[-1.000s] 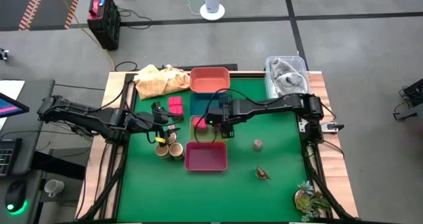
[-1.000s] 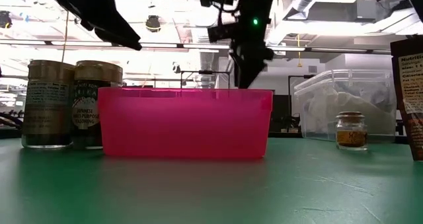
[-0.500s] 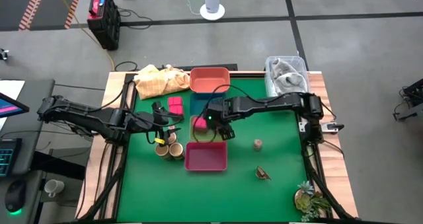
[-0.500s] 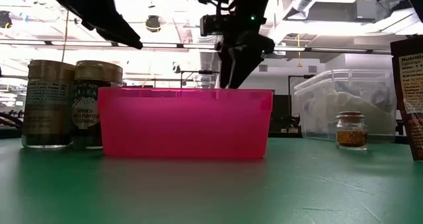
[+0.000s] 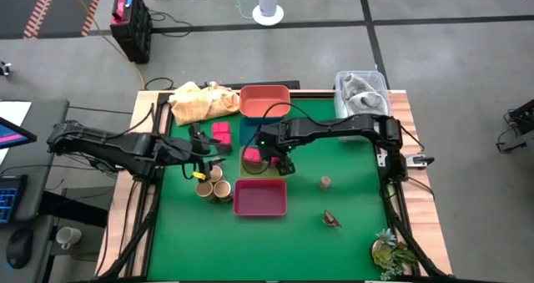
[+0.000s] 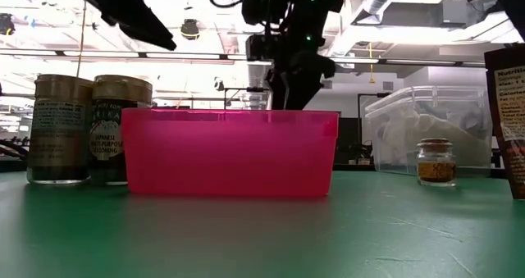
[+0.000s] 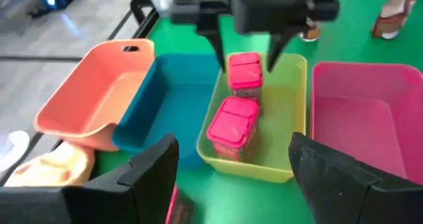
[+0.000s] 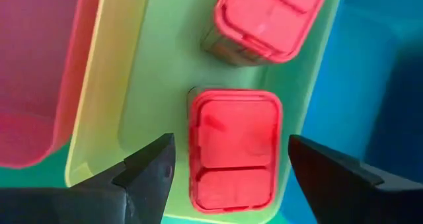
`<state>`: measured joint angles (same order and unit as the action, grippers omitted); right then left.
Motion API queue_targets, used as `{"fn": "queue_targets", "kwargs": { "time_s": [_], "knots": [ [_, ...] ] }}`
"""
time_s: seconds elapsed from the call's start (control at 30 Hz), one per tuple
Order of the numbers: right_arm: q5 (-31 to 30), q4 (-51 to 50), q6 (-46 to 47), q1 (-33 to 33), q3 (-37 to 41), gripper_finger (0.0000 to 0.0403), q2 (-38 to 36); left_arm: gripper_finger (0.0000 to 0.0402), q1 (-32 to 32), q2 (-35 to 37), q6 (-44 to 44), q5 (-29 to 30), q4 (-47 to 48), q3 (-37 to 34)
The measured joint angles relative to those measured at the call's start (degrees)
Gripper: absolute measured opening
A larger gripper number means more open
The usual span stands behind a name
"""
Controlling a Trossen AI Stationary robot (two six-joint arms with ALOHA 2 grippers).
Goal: Sort spices by type
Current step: Put the right red seasoning bottle into the green bin, then put the bottom red seasoning bottle into the green bin
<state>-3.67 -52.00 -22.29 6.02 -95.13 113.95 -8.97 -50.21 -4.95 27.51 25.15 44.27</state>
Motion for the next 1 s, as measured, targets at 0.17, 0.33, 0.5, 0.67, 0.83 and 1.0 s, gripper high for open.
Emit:
{"fn": "queue_targets", "kwargs": {
  "time_s": [0.17, 0.33, 0.5, 0.67, 0.83, 1.0],
  "knots": [
    [0.9, 1.7, -0.1, 0.2, -0.3, 0.0322, -0.3, 0.0275, -1.2, 2.2, -2.6, 1.2, 2.9, 1.0],
    [1.4, 2.5, 0.2, 0.1, 1.0, 0.0322, -0.3, 0.0274, -3.2, 5.2, -3.3, 8.4, 3.7, 0.7],
    [2.1, 3.6, 1.2, 0.2, 3.8, 0.0322, -0.2, 0.0274, -4.9, 7.6, -4.8, 10.0, 5.1, 0.6],
    [1.8, 4.4, 1.6, 0.0, 4.7, 0.0322, -0.6, 0.0274, -6.2, 7.7, -5.4, 10.0, 5.6, 0.6],
    [1.4, 4.9, 1.8, 0.0, 4.4, 0.0322, -1.5, 0.0274, -6.6, 6.0, -5.4, 10.0, 5.1, 0.6],
    [1.2, 4.3, 0.9, 0.0, 4.0, 0.0322, -1.4, 0.0274, -6.6, 4.3, -5.3, 10.0, 5.0, 0.6]
  ]
}}
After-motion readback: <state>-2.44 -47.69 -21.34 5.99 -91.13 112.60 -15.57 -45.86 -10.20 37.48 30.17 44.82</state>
